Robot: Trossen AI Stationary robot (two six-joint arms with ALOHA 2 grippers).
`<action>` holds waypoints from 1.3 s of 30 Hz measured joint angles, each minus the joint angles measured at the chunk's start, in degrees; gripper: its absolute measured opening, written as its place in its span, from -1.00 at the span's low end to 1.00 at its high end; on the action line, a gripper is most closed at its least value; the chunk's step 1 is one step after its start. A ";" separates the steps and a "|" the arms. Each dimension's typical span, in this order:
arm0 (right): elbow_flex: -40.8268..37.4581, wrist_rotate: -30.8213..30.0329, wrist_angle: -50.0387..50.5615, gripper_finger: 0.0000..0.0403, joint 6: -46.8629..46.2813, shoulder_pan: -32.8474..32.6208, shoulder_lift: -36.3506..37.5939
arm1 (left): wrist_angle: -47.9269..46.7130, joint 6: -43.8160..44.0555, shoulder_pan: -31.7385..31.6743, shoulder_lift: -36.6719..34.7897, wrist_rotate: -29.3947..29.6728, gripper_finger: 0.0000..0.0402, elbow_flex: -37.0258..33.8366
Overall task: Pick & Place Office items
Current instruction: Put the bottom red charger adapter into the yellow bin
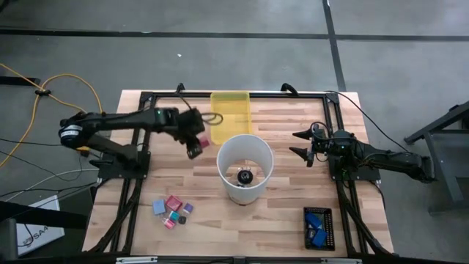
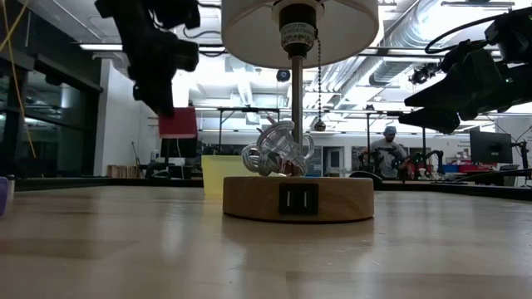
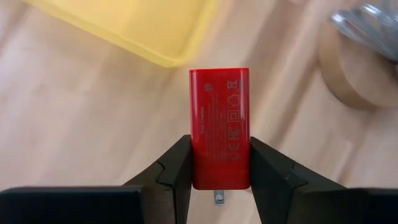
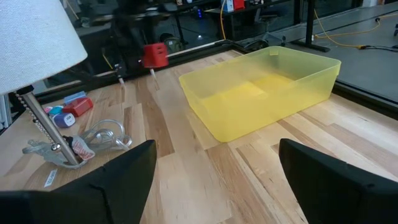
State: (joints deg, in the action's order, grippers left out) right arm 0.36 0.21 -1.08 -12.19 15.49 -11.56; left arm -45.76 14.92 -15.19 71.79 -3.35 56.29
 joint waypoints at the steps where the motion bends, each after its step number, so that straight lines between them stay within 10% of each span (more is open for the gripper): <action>1: 0.00 -0.02 0.00 0.62 0.00 0.01 0.01 | 0.01 -0.96 -1.58 0.00 0.02 -0.40 0.00; 22: 0.00 0.00 0.02 0.62 0.00 -0.01 0.00 | 11.00 -11.01 -13.77 6.92 -5.99 -0.40 0.90; 39: 0.00 -0.01 0.00 0.62 -0.01 -0.01 0.01 | 6.60 -18.45 -15.33 21.88 -8.64 -0.40 17.14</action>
State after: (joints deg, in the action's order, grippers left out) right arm 0.36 0.19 -1.08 -12.19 15.49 -11.55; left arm -39.17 -3.53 -30.52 93.67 -11.99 73.43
